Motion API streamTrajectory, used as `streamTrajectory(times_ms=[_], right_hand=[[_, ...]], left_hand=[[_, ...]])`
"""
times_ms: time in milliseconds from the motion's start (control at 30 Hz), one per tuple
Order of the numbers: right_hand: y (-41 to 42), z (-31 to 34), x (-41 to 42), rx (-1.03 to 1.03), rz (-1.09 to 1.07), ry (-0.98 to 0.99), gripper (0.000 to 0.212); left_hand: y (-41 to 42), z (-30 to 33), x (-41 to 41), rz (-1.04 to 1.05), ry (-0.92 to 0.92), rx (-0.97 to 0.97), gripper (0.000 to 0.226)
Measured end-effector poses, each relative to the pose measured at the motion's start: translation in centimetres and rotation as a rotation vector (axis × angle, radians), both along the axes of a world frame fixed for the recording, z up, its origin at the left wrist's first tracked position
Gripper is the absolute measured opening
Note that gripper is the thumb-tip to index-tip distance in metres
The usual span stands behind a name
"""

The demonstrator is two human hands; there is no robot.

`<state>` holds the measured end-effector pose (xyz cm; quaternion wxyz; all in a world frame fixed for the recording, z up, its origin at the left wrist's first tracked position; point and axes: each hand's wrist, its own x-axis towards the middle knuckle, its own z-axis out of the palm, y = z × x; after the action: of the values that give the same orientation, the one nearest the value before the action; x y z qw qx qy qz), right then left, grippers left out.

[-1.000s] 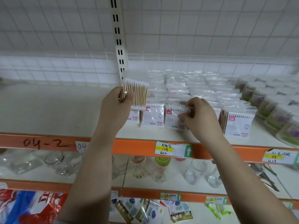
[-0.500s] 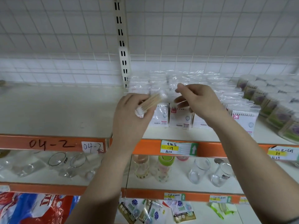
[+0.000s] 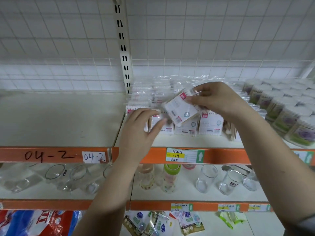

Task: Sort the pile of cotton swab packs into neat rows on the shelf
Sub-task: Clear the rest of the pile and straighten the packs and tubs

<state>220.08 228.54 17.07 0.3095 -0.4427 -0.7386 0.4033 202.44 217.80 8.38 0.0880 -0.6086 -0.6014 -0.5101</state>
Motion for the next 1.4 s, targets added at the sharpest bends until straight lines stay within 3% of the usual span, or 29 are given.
streamTrajectory(times_ms=[167, 400, 667, 833, 1033, 1233, 1400], right_hand=[[0.3, 1.0, 0.9, 0.233, 0.113, -0.174, 0.010], [-0.2, -0.6, 0.4, 0.410, 0.311, -0.508, 0.027], [-0.3, -2.3, -0.2, 0.507, 0.265, -0.626, 0.038], [-0.8, -3.1, 0.1, 0.554, 0.176, -0.618, 0.051], [-1.3, -4.3, 1.0, 0.554, 0.103, -0.469, 0.058], [-2.1, -4.5, 2.9, 0.500, -0.037, -0.262, 0.045], [-2.9, -4.9, 4.2, 0.435, 0.000, -0.209, 0.040]], left_hand=[[1.4, 0.4, -2.1, 0.109, -0.114, -0.165, 0.019], [2.4, 1.0, -1.7, 0.057, -0.138, -0.256, 0.016], [2.9, 0.6, -1.2, 0.032, -0.134, -0.269, 0.016], [3.0, 0.5, -1.3, 0.039, -0.143, -0.256, 0.011], [2.9, 0.8, -1.2, 0.056, -0.155, -0.268, 0.009], [2.9, 1.3, -1.1, 0.151, -0.184, -0.289, 0.011], [2.3, 1.6, -1.1, 0.275, -0.186, -0.282, 0.012]])
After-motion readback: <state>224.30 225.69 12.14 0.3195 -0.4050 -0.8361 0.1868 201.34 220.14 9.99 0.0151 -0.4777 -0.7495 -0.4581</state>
